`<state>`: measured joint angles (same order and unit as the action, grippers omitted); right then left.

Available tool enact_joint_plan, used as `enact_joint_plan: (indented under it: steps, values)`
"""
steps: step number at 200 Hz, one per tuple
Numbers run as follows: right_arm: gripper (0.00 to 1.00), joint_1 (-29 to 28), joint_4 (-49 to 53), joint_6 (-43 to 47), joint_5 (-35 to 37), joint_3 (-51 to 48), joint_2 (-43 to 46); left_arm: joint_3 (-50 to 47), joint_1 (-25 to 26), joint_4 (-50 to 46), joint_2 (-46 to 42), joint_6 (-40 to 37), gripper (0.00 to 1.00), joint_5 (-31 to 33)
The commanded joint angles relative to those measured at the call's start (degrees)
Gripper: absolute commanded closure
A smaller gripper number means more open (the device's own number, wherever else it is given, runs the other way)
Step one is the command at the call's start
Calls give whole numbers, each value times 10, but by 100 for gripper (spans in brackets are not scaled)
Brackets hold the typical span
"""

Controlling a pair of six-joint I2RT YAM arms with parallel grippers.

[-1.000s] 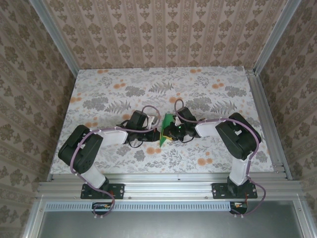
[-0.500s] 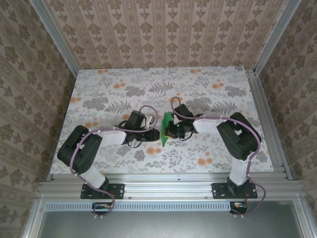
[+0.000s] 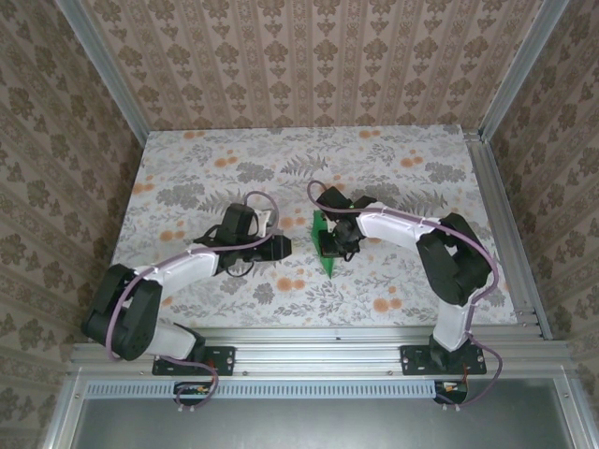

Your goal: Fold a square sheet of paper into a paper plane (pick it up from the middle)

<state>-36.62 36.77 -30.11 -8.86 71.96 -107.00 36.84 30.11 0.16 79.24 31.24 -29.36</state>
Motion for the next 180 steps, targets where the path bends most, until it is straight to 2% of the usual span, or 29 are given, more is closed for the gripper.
enact_joint_plan:
  steps: [1,67,145,163,180]
  values:
    - [92,-12,59,27,42,27,-36,-15,-12,-42,-18,-22,58,-13]
    - [83,-26,50,31,55,45,-77,-25,-21,-49,-22,-28,58,-21]
    - [82,-38,49,27,68,50,-92,-27,-22,-33,1,-28,57,-35]
    - [78,-43,53,25,74,55,-94,-28,-22,-29,6,-27,57,-38]
    - [77,-48,58,23,81,60,-98,-29,-22,-25,12,-26,57,-41]
